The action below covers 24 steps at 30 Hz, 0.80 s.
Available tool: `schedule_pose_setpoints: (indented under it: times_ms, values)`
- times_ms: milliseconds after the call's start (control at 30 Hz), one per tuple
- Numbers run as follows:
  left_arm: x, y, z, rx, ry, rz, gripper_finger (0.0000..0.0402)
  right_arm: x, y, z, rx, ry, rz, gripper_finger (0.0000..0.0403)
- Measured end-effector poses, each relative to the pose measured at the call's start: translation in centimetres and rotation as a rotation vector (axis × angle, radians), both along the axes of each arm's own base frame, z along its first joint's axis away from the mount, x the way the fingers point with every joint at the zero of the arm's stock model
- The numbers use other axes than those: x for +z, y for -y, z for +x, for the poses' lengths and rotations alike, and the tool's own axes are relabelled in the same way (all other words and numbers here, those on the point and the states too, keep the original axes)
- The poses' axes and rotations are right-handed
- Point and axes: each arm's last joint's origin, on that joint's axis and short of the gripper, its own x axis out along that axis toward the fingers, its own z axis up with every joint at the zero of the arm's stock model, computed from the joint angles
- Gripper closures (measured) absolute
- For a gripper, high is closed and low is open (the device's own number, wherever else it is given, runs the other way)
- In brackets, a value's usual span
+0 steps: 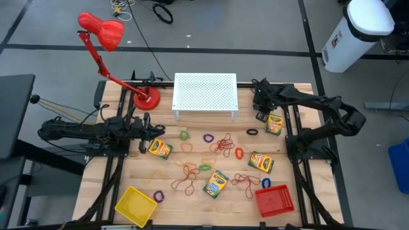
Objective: Pick & Place Office Desk Supplies
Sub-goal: Put the black bin on the shelf
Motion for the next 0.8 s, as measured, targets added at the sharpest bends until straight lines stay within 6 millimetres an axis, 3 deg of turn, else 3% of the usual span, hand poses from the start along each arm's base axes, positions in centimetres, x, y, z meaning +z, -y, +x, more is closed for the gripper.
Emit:
schedule_pose_setpoints:
  times_ms: [267,800]
  values:
    - [0.1,0.0,0.0,-0.002,0.008,0.008,0.039,-1.3,0.4,0.5,0.026,-0.027,0.043,0.0283]
    - [0.1,0.0,0.0,-0.003,0.008,0.006,0.039,-1.1,0.5,0.4,0.004,-0.058,-0.018,0.0298]
